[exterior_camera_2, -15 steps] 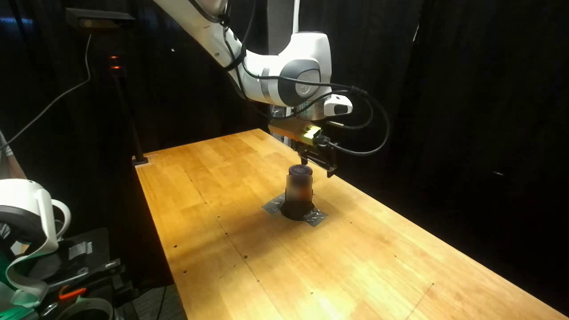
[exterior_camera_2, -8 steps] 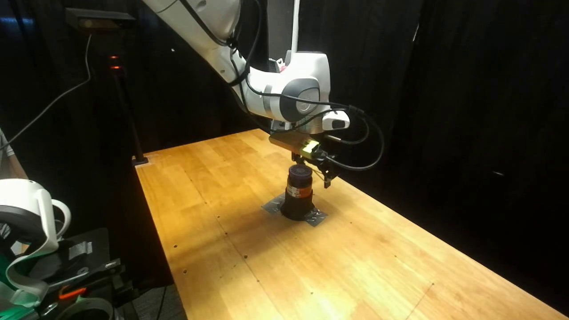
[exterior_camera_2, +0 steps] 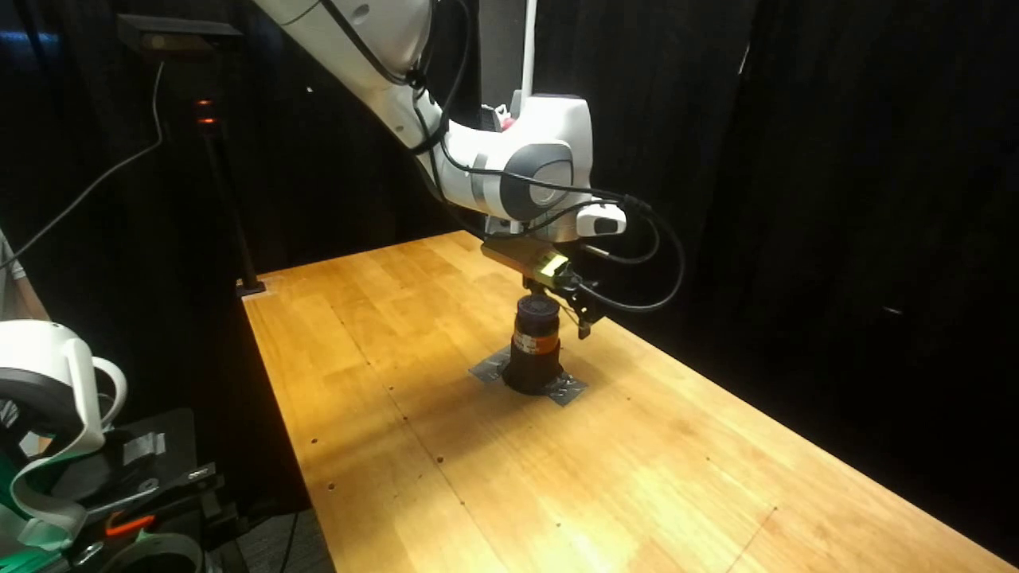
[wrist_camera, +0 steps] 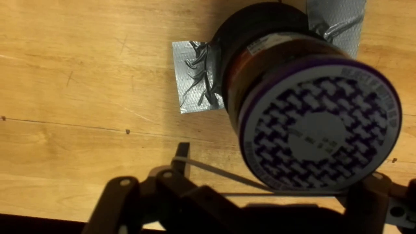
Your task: Put the rubber band around the jar.
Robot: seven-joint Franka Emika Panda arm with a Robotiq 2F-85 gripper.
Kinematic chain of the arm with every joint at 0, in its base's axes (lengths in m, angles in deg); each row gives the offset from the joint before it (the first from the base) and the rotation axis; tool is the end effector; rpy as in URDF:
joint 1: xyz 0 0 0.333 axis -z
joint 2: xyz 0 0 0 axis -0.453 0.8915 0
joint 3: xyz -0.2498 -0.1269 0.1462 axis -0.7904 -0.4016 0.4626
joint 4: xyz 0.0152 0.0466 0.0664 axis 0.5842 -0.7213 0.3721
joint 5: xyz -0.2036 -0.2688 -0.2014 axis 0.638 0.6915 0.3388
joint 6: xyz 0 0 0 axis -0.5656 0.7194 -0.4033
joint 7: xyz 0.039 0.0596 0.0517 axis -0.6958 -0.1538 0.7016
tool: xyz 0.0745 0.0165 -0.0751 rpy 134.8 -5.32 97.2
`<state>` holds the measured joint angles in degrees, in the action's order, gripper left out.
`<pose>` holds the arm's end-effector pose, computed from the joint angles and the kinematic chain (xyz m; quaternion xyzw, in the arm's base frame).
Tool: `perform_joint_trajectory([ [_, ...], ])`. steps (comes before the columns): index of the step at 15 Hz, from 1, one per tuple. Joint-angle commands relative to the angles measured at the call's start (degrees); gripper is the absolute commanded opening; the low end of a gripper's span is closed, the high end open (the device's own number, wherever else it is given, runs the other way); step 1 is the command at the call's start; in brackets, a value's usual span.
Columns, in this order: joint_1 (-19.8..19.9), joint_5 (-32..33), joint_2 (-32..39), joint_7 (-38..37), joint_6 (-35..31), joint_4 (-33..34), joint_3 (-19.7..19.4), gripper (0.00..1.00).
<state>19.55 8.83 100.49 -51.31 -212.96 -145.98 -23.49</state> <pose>0.6929 0.1042 0.2382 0.9929 0.0874 0.0769 0.0254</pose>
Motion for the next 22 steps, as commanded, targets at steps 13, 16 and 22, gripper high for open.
perform_joint_trajectory([
  [13,0.44,-3.11,-4.19,-0.98,0.24,-1.7,0.84,1.0],
  [16,0.52,-3.75,-4.97,-0.63,1.79,-2.02,1.38,1.0],
  [22,-0.27,-3.46,-4.91,-1.93,4.4,-3.16,0.86,1.0],
])
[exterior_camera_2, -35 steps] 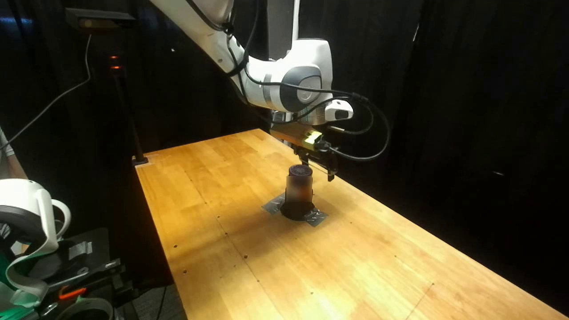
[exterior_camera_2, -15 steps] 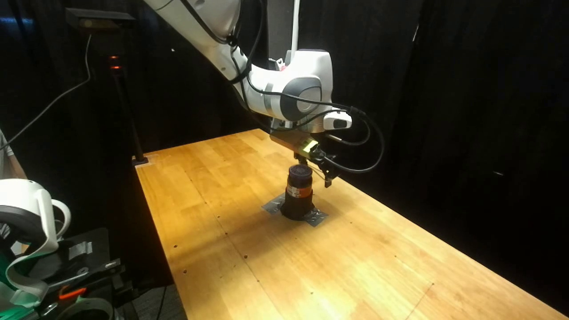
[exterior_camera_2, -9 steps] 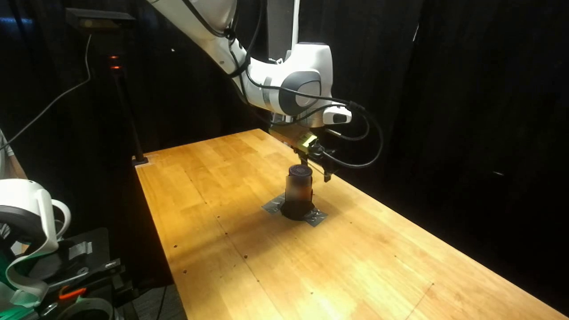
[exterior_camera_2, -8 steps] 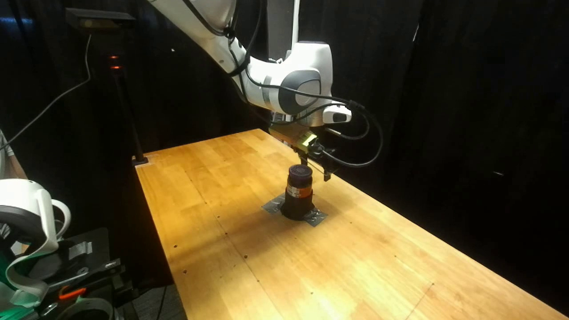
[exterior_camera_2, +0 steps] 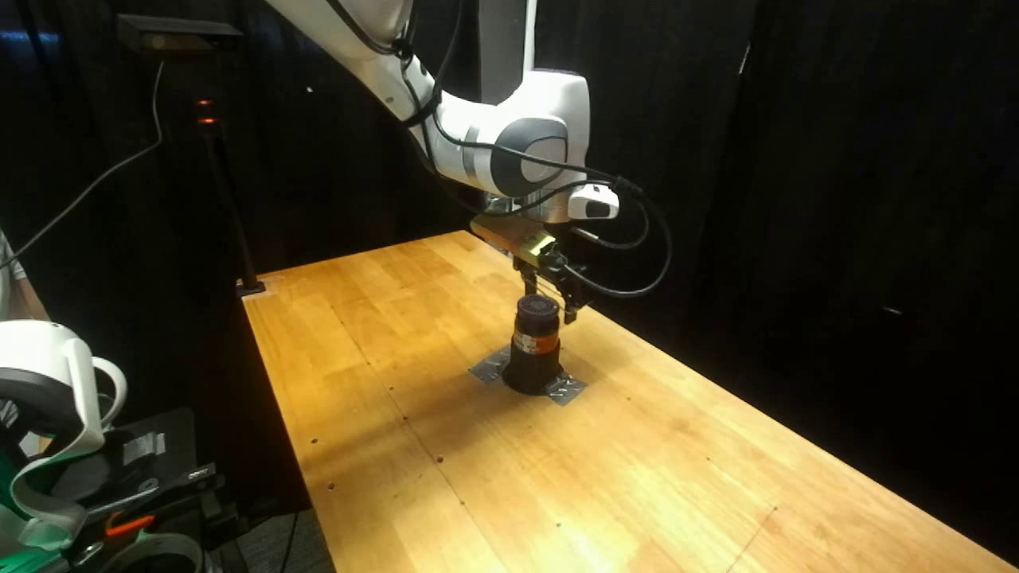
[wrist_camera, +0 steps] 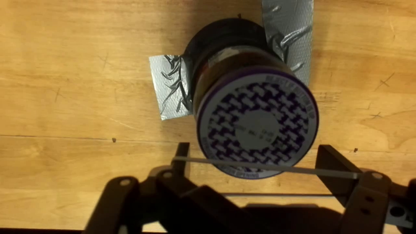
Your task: Put the rubber band around the jar.
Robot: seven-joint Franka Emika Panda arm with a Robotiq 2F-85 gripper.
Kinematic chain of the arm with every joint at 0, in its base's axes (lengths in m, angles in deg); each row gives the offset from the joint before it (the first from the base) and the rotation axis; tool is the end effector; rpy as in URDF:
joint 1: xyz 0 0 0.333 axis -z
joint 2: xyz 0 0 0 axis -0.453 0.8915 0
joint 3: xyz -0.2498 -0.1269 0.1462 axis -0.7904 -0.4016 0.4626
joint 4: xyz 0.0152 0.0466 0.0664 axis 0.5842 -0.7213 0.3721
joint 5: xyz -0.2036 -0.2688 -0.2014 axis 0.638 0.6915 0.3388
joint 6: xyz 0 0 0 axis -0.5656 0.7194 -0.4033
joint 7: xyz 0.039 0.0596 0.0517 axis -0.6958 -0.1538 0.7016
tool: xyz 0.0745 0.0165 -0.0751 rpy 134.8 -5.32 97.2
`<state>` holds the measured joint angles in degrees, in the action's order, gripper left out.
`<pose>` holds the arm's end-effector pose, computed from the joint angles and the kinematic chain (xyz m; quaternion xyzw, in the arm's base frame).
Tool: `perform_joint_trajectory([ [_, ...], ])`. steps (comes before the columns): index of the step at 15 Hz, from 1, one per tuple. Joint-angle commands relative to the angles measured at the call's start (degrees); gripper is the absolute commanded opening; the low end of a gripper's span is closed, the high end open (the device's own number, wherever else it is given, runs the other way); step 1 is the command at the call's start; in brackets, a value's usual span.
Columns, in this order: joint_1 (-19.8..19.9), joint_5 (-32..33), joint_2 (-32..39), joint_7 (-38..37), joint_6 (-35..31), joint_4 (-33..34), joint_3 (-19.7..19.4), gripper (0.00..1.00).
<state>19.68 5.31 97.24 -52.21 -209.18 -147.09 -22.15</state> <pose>0.6840 0.1152 0.2627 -0.9961 -0.0648 -0.0603 0.0001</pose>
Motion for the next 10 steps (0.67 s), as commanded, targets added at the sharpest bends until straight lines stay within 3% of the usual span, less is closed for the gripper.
perform_joint_trajectory([
  [1,-0.43,0.17,-1.63,-1.19,0.48,-2.33,-0.6,1.0],
  [10,-0.43,1.04,-1.61,-2.58,-5.95,-6.38,-2.05,1.0],
])
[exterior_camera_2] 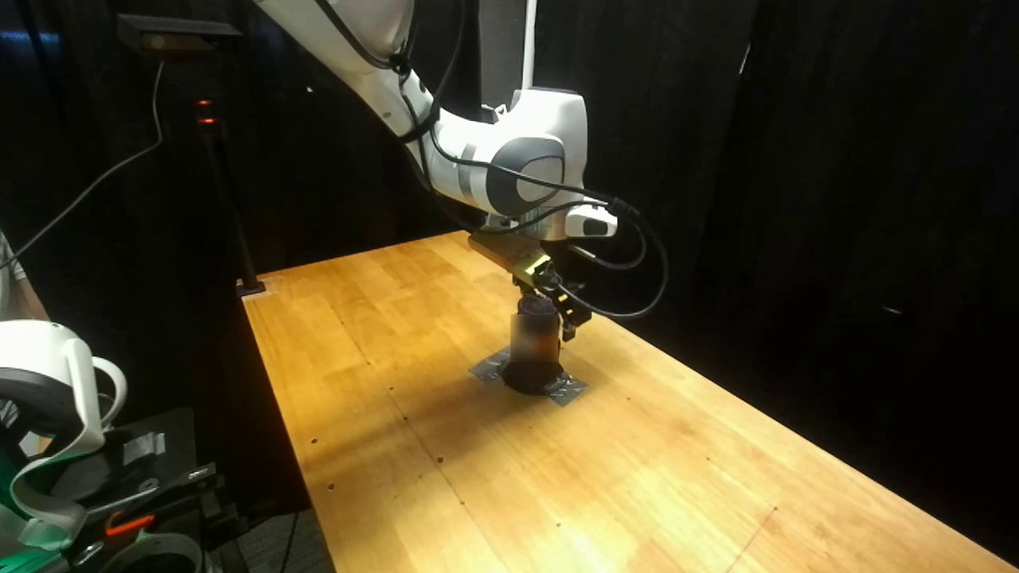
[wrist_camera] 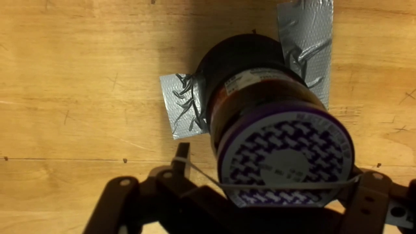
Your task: Put the rubber band around the jar.
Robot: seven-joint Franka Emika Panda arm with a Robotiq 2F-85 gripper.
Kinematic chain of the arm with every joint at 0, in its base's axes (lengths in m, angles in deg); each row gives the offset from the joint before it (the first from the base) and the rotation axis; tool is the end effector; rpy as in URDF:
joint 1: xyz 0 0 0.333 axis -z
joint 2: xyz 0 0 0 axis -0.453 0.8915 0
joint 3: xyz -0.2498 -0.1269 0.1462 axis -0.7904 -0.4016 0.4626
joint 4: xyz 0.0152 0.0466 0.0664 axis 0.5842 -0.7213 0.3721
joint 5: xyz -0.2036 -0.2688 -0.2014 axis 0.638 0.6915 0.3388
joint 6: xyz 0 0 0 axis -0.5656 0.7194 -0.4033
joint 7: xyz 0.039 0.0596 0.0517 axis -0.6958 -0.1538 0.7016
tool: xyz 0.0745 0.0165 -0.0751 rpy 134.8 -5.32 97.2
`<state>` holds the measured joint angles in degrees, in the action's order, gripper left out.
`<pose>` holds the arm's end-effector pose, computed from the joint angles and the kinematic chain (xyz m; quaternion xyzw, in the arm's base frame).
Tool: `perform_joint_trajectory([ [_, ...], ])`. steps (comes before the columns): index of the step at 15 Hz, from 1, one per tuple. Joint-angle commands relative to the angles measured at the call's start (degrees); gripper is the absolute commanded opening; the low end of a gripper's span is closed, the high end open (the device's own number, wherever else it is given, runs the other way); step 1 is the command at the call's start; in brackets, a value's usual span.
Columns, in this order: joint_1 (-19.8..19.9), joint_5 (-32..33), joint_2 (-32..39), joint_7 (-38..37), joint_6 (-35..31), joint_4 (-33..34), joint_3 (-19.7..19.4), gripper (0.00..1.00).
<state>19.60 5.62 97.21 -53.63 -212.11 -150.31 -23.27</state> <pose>0.6742 0.1034 0.2432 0.9971 0.0486 0.0585 0.0062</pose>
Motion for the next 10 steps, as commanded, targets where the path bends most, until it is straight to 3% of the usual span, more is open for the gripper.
perform_joint_trajectory([
  [1,-0.26,0.6,-1.33,-1.15,-4.12,-3.38,-0.91,1.0],
  [10,-0.02,0.16,-4.92,-2.29,-5.06,-9.2,-1.12,1.0],
])
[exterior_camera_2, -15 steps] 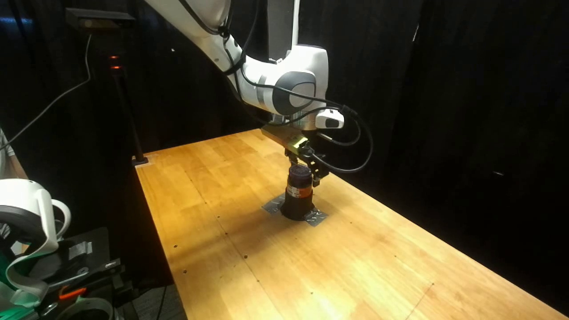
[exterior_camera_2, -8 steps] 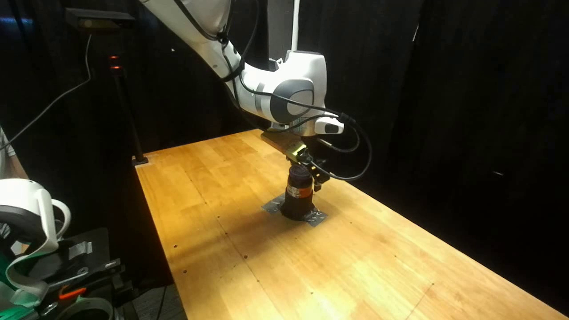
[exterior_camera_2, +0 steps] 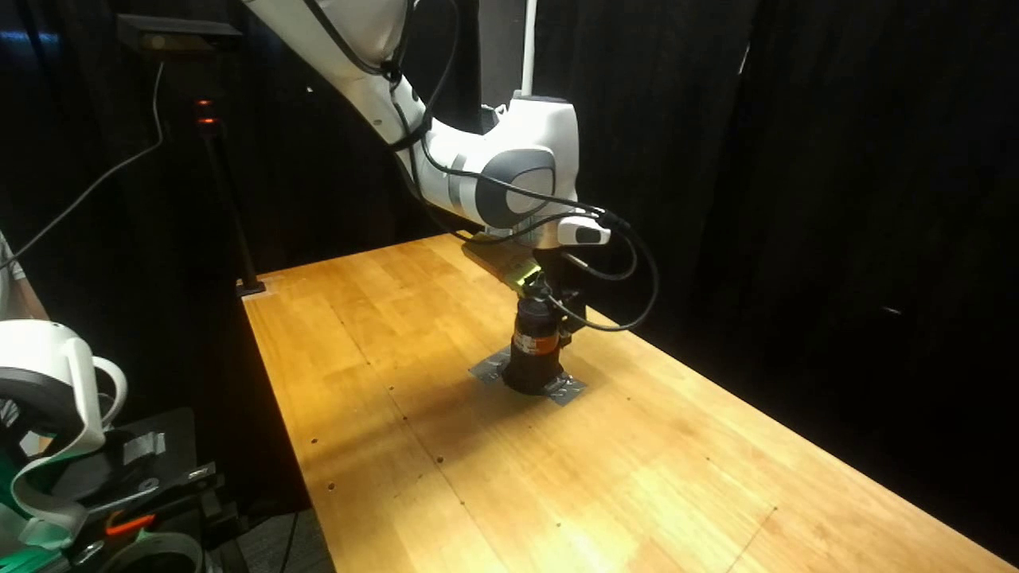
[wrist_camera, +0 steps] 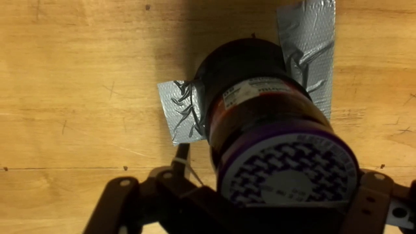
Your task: Put the rubber band around the jar.
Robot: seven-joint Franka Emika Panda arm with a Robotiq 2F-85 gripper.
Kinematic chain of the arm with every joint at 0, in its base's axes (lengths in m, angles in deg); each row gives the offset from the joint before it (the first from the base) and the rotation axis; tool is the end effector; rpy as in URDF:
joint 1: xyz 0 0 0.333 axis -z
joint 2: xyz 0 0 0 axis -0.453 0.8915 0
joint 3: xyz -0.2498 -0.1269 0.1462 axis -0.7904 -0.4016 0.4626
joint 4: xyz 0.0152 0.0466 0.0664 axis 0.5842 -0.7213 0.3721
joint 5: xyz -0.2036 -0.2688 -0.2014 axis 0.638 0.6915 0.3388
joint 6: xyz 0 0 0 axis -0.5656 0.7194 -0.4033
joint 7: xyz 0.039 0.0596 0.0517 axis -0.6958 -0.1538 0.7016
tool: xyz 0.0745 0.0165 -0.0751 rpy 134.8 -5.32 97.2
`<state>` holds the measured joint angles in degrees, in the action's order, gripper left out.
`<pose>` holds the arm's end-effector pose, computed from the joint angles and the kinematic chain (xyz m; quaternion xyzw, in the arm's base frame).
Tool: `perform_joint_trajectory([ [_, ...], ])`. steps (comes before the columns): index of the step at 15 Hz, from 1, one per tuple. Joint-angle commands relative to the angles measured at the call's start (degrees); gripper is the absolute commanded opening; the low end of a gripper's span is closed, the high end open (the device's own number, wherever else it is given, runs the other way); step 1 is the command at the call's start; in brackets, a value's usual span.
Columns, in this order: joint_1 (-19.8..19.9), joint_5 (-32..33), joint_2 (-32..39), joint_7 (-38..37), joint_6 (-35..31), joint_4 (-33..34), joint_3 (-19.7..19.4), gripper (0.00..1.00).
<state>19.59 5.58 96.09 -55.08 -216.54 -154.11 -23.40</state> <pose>0.6630 0.1013 0.2357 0.9966 0.0361 0.0736 0.0026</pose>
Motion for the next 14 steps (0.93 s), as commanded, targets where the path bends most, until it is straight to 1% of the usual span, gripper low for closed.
perform_joint_trajectory([
  [1,0.22,-0.04,-4.67,-0.76,-0.39,-6.44,-0.82,1.0],
  [4,1.59,-2.08,-7.16,0.89,0.69,-9.78,0.55,1.0],
  [8,2.78,-4.84,-8.81,2.16,0.39,-12.7,1.74,1.0],
  [13,4.07,-6.7,-10.29,3.75,-0.55,-16.47,2.3,1.0],
  [14,4.0,-6.61,-10.47,3.51,-1.58,-17.18,2.06,1.0],
])
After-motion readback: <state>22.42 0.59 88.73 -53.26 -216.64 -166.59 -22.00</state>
